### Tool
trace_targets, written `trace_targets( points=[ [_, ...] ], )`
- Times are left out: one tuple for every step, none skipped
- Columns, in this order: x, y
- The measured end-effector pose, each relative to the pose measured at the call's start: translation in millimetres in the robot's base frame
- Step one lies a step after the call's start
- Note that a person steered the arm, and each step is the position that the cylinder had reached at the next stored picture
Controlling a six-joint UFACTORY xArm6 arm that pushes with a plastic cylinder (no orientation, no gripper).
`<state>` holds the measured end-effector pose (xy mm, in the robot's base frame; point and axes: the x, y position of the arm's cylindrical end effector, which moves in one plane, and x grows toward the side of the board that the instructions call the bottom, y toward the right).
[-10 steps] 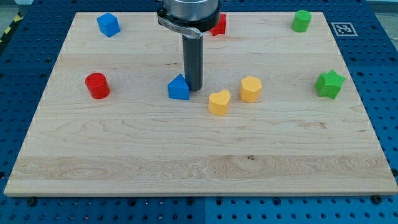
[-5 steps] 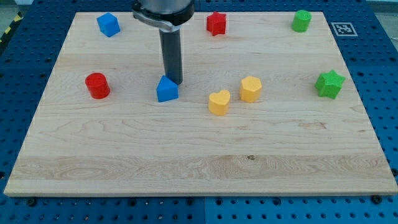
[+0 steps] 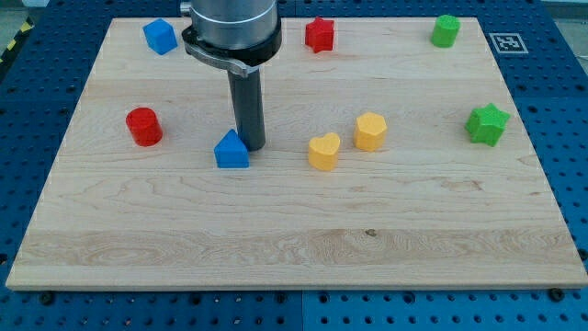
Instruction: Move the triangle towards the bottom left side
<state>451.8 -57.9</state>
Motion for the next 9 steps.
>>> trace_targets(
  points=[
    [9, -4],
    [11, -11],
    [5, -35],
    [17, -53],
    [30, -42],
    [46, -52],
    [48, -84],
    [39, -111],
    [36, -117]
  ],
)
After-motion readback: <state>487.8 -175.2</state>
